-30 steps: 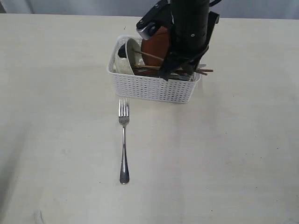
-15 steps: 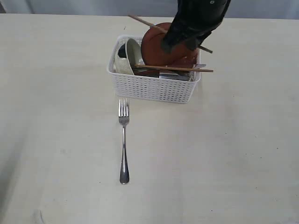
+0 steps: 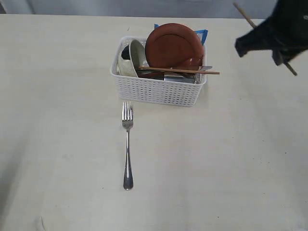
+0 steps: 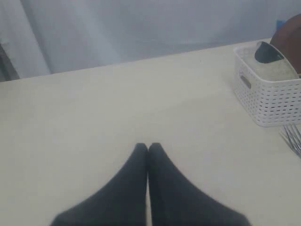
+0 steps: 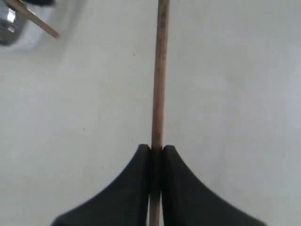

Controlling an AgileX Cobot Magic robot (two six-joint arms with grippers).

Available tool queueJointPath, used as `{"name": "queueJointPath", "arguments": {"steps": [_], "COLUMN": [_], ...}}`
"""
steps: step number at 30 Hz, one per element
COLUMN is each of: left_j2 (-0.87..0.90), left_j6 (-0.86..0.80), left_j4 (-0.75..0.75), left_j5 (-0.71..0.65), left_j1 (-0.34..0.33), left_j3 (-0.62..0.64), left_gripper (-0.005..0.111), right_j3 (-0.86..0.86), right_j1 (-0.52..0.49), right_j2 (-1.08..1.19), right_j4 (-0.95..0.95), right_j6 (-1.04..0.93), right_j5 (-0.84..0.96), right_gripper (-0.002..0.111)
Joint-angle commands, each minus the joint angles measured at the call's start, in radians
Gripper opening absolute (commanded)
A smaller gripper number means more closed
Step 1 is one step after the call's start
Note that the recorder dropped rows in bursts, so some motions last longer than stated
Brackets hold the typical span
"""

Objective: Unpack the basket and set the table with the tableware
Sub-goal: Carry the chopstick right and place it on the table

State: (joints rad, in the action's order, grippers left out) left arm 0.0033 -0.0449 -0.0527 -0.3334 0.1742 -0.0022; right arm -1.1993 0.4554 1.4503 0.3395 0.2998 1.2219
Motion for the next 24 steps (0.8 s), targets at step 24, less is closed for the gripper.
{"name": "queueJointPath", "arguments": {"steps": [24], "left_j2": [-0.003], "left_j6": [0.000], "left_j4": [0.001], "left_j5": [0.004], "left_j1": [-0.002], "left_j3": [0.002], "left_gripper": [0.000], "right_j3": [0.410], "right_j1": [-0.184], "right_j2": [0.220], "right_j4": [-0.267], "right_j6": [-0.160], "right_j5": [-0.369], "right_gripper": [0.034]}}
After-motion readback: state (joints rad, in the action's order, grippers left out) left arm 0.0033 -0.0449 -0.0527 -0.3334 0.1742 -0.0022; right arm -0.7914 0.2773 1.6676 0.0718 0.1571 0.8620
